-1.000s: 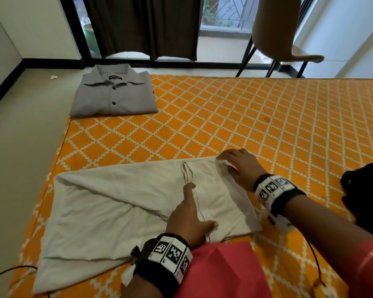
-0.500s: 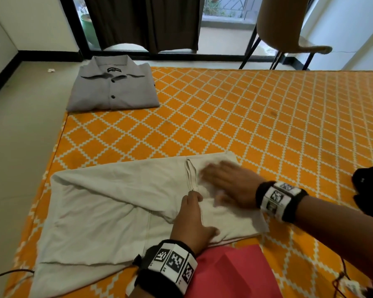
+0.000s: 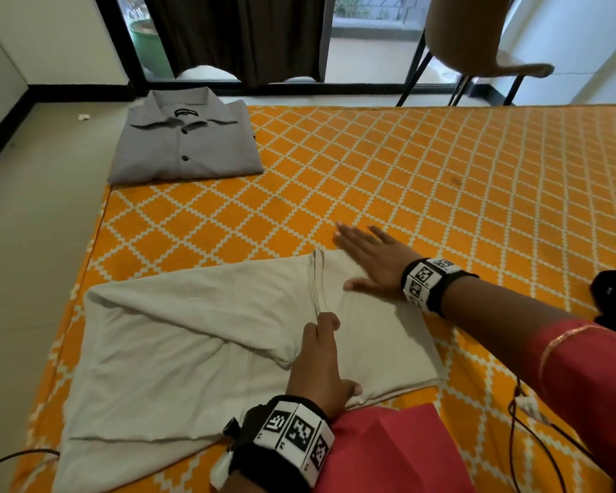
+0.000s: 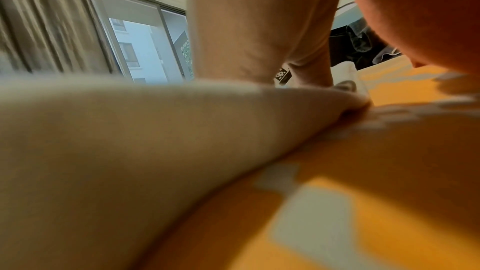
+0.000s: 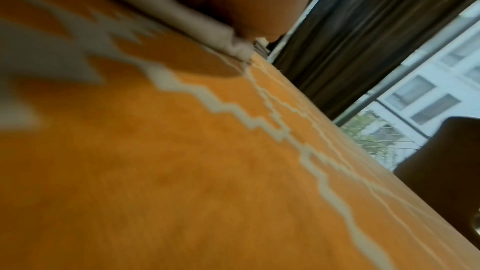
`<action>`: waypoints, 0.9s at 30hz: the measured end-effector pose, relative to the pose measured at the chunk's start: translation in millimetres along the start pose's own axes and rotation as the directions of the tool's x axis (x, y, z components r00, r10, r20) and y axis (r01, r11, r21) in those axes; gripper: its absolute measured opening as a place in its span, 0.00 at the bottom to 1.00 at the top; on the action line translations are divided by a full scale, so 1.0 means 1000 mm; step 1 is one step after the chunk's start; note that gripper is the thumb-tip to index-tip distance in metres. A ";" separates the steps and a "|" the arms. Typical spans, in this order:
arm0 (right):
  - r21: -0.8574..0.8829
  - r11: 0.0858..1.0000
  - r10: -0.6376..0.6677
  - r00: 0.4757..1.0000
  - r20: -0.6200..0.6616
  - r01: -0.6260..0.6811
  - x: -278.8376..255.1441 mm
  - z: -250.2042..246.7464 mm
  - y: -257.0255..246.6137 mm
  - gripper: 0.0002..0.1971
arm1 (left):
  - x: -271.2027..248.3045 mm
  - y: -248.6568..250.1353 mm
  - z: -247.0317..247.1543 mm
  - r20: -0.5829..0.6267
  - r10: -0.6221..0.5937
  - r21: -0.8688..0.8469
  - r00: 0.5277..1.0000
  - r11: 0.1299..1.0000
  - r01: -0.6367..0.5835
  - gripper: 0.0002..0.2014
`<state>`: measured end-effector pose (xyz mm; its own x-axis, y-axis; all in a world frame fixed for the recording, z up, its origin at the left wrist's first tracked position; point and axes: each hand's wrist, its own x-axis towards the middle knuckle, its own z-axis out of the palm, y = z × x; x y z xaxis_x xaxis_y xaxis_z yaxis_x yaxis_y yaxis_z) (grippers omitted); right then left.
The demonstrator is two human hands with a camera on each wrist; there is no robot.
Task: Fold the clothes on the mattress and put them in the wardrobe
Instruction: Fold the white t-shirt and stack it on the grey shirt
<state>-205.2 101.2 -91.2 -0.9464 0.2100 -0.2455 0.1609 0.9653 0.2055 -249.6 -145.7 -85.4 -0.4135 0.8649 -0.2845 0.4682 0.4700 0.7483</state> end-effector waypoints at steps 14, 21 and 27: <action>0.123 0.952 -0.286 0.958 0.019 0.282 -0.094 0.030 -0.023 0.48 | 0.006 -0.007 -0.001 0.120 -0.035 -0.021 0.992 0.999 0.038 0.56; 0.051 0.998 0.037 0.999 -0.031 -0.035 -0.098 0.013 0.029 0.44 | 0.005 -0.005 -0.001 0.113 -0.028 -0.044 0.993 0.998 0.033 0.58; 0.140 0.866 -0.473 0.877 -0.083 0.480 -0.054 0.015 -0.035 0.33 | 0.005 -0.004 0.002 0.065 -0.081 -0.127 0.995 0.988 0.089 0.69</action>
<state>-155.3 58.2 -99.5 -0.9294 -0.2853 -0.2341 -0.2758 0.9584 -0.0730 -252.1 -143.3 -91.2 -0.3986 0.8334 -0.3828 0.3268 0.5191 0.7898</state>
